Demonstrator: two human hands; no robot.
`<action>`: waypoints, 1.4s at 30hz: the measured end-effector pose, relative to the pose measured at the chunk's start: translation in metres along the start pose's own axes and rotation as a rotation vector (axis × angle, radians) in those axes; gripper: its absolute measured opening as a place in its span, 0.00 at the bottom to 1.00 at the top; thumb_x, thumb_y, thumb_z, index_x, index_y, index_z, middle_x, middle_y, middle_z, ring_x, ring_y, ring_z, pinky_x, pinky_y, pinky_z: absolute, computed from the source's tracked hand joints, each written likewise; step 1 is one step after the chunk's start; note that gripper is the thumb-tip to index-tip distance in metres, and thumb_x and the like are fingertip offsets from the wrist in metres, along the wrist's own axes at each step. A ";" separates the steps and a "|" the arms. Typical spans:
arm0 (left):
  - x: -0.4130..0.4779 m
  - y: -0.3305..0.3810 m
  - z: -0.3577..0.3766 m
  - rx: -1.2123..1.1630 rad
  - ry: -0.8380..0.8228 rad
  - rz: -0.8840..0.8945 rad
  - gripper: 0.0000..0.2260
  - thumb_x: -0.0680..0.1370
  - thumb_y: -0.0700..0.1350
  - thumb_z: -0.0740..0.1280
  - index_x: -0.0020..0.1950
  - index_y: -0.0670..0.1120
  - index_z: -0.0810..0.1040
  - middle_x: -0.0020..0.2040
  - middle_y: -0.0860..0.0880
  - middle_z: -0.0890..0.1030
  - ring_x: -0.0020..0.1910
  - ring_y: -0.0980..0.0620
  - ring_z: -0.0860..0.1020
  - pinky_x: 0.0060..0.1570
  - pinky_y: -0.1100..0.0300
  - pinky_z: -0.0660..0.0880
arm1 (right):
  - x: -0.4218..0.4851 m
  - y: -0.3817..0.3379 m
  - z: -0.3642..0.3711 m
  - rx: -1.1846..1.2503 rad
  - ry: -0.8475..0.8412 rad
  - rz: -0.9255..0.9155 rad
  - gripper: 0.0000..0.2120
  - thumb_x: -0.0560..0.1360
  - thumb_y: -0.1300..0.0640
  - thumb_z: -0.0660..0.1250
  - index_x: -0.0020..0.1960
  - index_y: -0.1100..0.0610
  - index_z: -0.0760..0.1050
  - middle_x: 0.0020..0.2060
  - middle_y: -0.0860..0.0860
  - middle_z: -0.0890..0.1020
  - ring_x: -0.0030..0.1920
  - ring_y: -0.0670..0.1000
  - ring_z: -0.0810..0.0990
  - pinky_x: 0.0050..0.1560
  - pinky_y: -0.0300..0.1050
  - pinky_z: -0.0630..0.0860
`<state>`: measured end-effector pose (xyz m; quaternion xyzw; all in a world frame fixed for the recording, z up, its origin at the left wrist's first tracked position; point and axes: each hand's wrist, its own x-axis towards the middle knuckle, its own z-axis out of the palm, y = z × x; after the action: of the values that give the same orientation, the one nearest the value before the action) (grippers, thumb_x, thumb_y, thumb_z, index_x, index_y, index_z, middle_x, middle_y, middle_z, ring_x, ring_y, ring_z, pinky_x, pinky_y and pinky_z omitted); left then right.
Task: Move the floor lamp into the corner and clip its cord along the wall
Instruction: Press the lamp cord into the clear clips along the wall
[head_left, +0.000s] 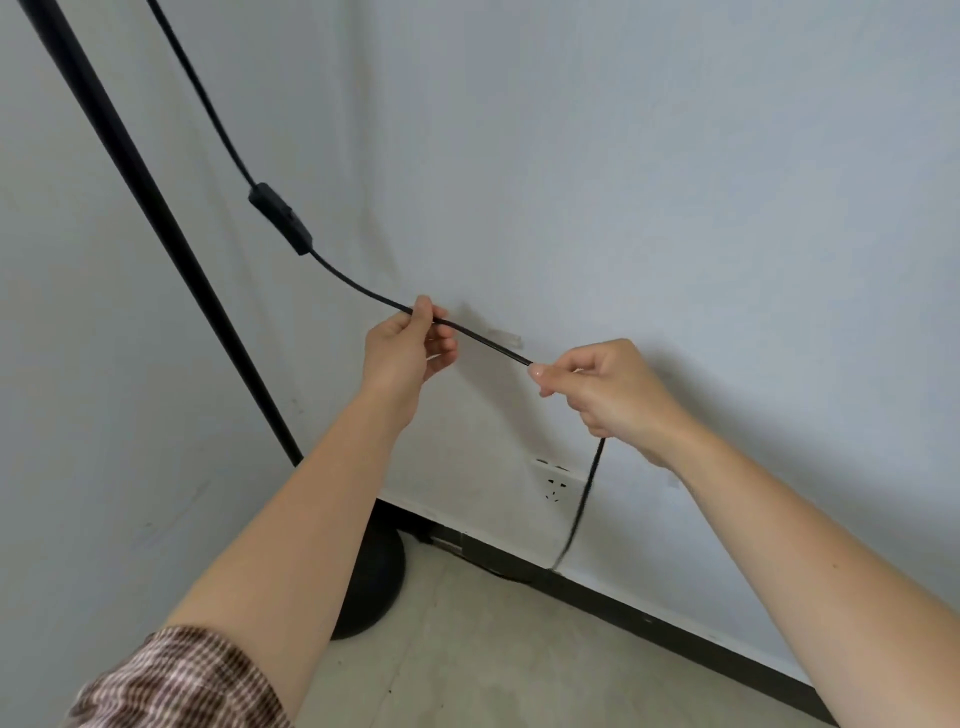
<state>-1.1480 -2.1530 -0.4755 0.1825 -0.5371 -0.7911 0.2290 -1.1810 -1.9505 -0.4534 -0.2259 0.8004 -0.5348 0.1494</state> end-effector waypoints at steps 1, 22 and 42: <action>0.003 0.003 -0.003 -0.021 0.039 0.002 0.13 0.80 0.48 0.62 0.39 0.44 0.77 0.30 0.50 0.76 0.27 0.55 0.76 0.33 0.64 0.78 | 0.001 0.000 -0.005 0.029 -0.018 0.030 0.14 0.74 0.51 0.69 0.34 0.60 0.78 0.19 0.45 0.61 0.20 0.48 0.55 0.22 0.35 0.55; 0.014 -0.042 0.011 0.058 0.013 -0.164 0.05 0.76 0.40 0.68 0.41 0.40 0.78 0.38 0.45 0.81 0.33 0.52 0.80 0.32 0.63 0.79 | 0.021 0.003 -0.007 -0.247 0.250 -0.122 0.18 0.76 0.55 0.64 0.42 0.71 0.75 0.28 0.55 0.66 0.27 0.49 0.59 0.24 0.37 0.56; 0.012 -0.040 0.027 -0.156 0.039 -0.183 0.02 0.75 0.39 0.69 0.44 0.42 0.80 0.38 0.47 0.81 0.35 0.53 0.80 0.37 0.63 0.81 | 0.010 0.026 -0.018 -0.574 0.210 -0.088 0.15 0.78 0.59 0.60 0.58 0.52 0.81 0.35 0.46 0.84 0.34 0.45 0.81 0.37 0.41 0.76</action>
<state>-1.1797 -2.1262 -0.5037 0.2277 -0.4506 -0.8443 0.1796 -1.2032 -1.9335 -0.4703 -0.2367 0.9193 -0.3134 -0.0273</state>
